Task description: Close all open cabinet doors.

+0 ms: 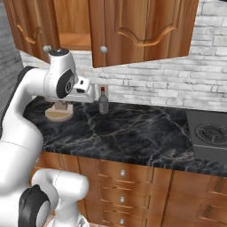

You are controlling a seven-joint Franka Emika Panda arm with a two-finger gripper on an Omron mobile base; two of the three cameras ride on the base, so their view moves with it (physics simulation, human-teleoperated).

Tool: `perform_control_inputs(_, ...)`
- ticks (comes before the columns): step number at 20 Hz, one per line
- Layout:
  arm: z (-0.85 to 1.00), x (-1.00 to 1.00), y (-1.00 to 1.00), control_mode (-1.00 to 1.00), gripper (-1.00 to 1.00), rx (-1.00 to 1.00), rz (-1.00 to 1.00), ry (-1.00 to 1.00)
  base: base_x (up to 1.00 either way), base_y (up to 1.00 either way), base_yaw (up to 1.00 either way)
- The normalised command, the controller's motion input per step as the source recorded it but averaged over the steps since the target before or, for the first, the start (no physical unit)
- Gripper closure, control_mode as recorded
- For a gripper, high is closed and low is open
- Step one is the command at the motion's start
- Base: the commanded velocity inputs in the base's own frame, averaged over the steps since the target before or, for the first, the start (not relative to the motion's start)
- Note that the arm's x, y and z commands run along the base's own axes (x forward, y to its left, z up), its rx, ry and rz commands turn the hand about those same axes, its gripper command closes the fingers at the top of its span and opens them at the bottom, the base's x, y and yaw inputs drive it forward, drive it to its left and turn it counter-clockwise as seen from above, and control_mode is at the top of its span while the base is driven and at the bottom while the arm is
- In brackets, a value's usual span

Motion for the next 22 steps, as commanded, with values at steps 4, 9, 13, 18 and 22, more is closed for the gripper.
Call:
perform_control_inputs(4,0.2,-0.49,-0.21,-1.0,-1.0,-0.07,0.05,-0.47,0.0,0.0,0.0)
perform_control_inputs(9,0.45,-0.3,-0.37,-1.0,-1.0,-0.1,0.16,-0.46,0.0,0.0,0.0)
perform_control_inputs(13,0.6,-0.21,-0.7,-1.0,-1.0,-0.1,0.25,-0.53,0.0,0.0,0.0)
perform_control_inputs(18,0.8,-0.29,-0.68,-1.0,-1.0,-0.14,0.25,-0.52,0.0,0.0,0.0)
perform_control_inputs(22,0.94,-0.24,-0.53,-1.0,-1.0,-0.16,0.2,-0.47,0.0,0.0,0.0)
